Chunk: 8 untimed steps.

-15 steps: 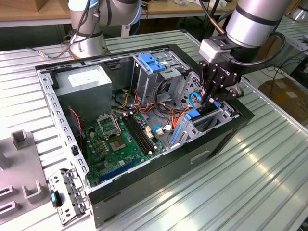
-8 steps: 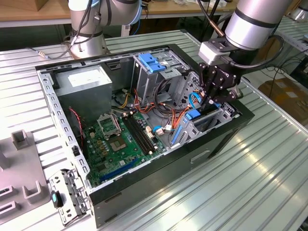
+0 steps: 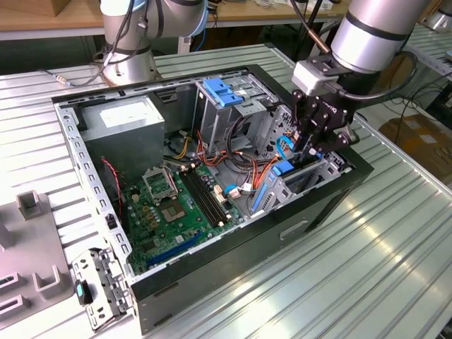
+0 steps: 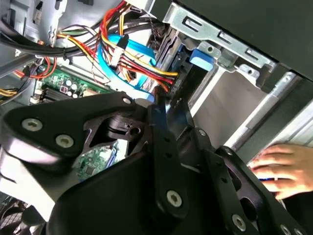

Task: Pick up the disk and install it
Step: 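Insert the second disk wire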

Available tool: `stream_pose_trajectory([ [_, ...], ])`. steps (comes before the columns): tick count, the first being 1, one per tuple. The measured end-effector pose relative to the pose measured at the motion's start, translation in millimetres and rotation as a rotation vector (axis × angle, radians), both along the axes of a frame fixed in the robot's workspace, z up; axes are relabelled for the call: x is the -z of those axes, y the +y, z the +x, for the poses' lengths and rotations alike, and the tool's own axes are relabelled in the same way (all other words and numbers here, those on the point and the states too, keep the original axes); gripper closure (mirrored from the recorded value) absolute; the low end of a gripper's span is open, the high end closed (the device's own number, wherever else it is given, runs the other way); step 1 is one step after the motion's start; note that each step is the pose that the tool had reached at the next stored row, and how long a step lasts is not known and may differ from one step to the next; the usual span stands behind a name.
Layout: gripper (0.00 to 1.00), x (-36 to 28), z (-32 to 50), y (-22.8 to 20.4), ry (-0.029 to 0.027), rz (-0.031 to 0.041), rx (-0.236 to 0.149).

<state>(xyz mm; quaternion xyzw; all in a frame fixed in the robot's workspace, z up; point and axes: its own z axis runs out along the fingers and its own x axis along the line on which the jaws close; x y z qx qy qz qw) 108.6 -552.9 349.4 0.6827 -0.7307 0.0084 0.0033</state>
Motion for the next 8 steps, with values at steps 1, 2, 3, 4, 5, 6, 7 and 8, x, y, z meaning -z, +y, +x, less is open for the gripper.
stream_pose_trajectory([
  [1, 0.70, -4.1, 0.0, 0.0, 0.0000, -0.0002, 0.000],
  [2, 0.70, -7.4, 0.0, 0.1, 0.0000, -0.0007, 0.000],
  [3, 0.70, -8.7, 0.0, 0.1, 0.0000, -0.0009, 0.000],
  [4, 0.70, -8.9, 0.0, 0.1, 0.0000, -0.0006, 0.000],
  [5, 0.70, -8.9, 0.0, 0.1, 0.0000, -0.0006, 0.000],
  [6, 0.72, -9.1, 0.0, 0.1, 0.0000, -0.0008, 0.000],
  [7, 0.78, -9.2, 0.0, 0.1, 0.0000, -0.0009, 0.000],
  [8, 0.85, -9.2, 0.0, 0.2, 0.0000, -0.0009, 0.000],
])
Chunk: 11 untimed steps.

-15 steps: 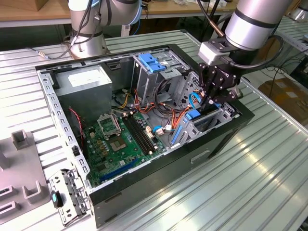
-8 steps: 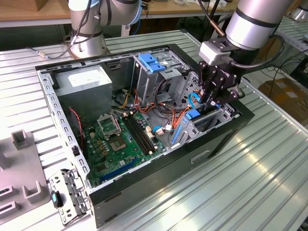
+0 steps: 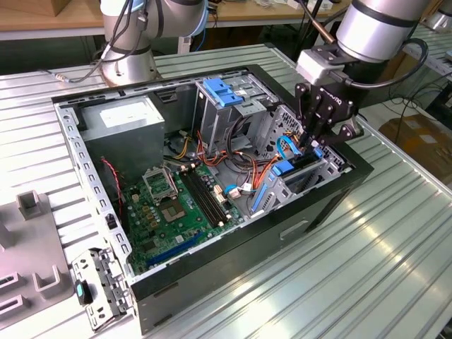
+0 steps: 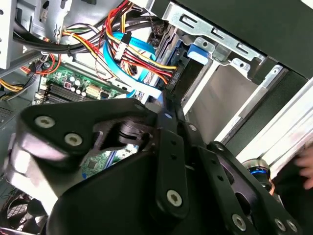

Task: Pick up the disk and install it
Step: 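Insert the second disk wire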

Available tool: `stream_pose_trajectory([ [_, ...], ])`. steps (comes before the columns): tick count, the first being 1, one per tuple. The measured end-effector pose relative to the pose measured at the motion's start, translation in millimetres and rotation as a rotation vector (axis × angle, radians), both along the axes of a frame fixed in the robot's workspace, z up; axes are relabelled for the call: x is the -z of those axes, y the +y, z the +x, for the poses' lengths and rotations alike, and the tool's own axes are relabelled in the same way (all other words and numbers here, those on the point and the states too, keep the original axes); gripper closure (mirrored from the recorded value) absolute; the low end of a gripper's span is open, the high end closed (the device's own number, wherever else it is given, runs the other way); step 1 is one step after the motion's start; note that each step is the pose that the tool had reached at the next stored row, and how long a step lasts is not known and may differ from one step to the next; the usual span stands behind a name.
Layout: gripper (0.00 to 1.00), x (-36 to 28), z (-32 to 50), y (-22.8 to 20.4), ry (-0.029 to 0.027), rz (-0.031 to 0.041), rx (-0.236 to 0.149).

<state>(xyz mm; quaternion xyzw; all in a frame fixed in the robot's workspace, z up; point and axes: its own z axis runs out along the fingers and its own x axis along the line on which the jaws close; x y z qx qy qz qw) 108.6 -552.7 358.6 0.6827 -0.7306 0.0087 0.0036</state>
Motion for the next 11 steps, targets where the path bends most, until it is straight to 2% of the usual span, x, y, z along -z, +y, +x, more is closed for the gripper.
stream_pose_trajectory([
  [1, 0.85, -0.1, 0.0, 0.0, 0.0000, 0.0000, 0.000],
  [2, 0.89, -0.2, 0.0, 0.0, 0.0000, 0.0000, 0.000],
  [11, 0.89, -0.9, 0.0, 0.1, 0.0000, 0.0000, 0.000],
])
